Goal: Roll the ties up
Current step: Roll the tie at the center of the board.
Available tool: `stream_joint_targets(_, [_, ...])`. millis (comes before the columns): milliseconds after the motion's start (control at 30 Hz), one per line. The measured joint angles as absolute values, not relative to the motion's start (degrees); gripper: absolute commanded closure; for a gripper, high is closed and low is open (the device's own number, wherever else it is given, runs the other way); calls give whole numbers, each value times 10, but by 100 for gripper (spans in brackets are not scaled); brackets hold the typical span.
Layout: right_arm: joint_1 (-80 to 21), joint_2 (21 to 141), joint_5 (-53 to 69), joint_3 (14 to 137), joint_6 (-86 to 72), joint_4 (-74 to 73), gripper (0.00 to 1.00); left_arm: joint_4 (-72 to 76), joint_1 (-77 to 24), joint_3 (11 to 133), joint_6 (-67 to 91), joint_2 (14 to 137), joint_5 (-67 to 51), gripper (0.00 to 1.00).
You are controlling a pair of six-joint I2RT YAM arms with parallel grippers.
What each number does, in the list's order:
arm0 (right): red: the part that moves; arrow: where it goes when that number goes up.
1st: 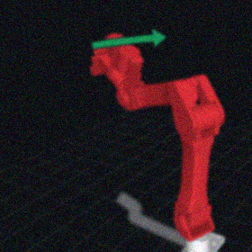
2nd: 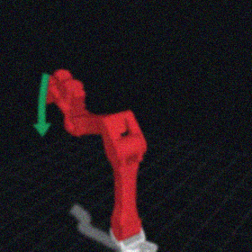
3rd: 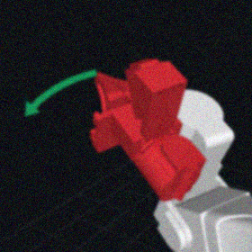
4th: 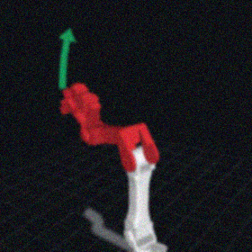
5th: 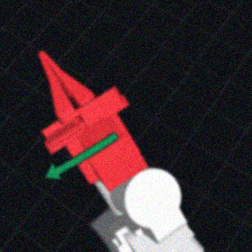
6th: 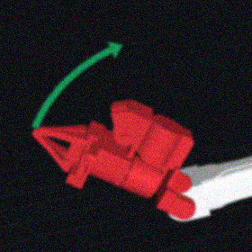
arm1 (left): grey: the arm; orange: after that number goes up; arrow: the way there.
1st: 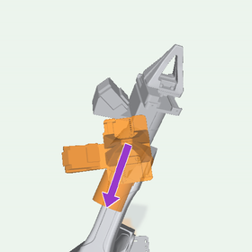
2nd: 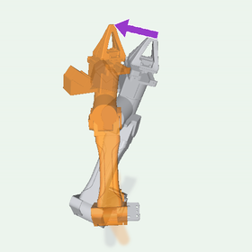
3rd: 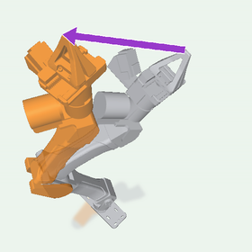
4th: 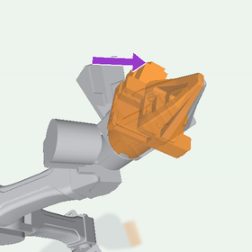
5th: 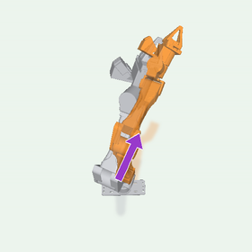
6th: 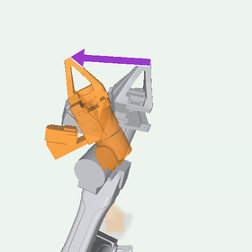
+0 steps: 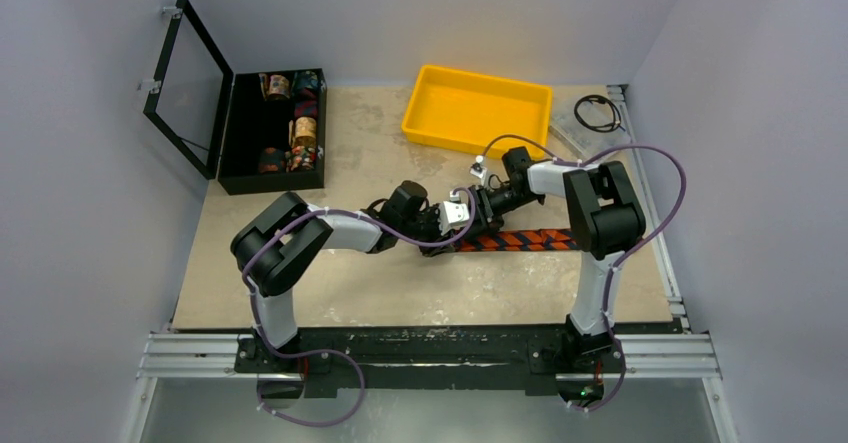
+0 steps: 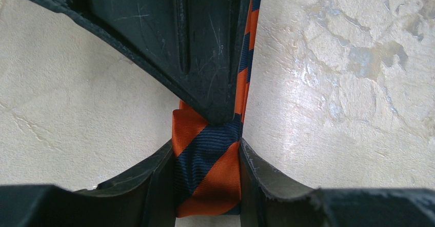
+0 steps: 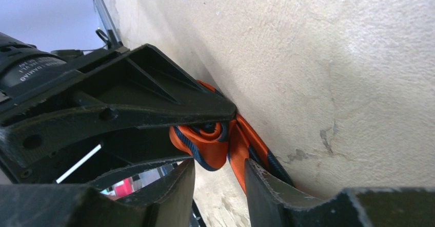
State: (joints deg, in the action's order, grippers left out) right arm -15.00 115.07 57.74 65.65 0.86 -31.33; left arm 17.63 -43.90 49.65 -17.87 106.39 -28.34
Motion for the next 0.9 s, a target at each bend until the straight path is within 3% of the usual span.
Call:
stream_joint_targets(233, [-162,1161,581,662,-8,-300,86,171,-439,499,-182,1064,-283,77])
stream_joint_targets(333, [-163,1163,580,666,-1,-307,100,170,-439,500,-182,1064,-284,76])
stream_joint_targets(433, [-163,1163,576,671,11,-319,100,169,-439,500,-182,1064,-284,71])
stream_joint_targets(667, [-165,1163,543,674,18,-333,100,171,-439,500,-182,1065,-291,50])
stream_joint_targets(900, [-164,1170,499,680,19,-357,100,179,-434,497,-181,1065,-319,46])
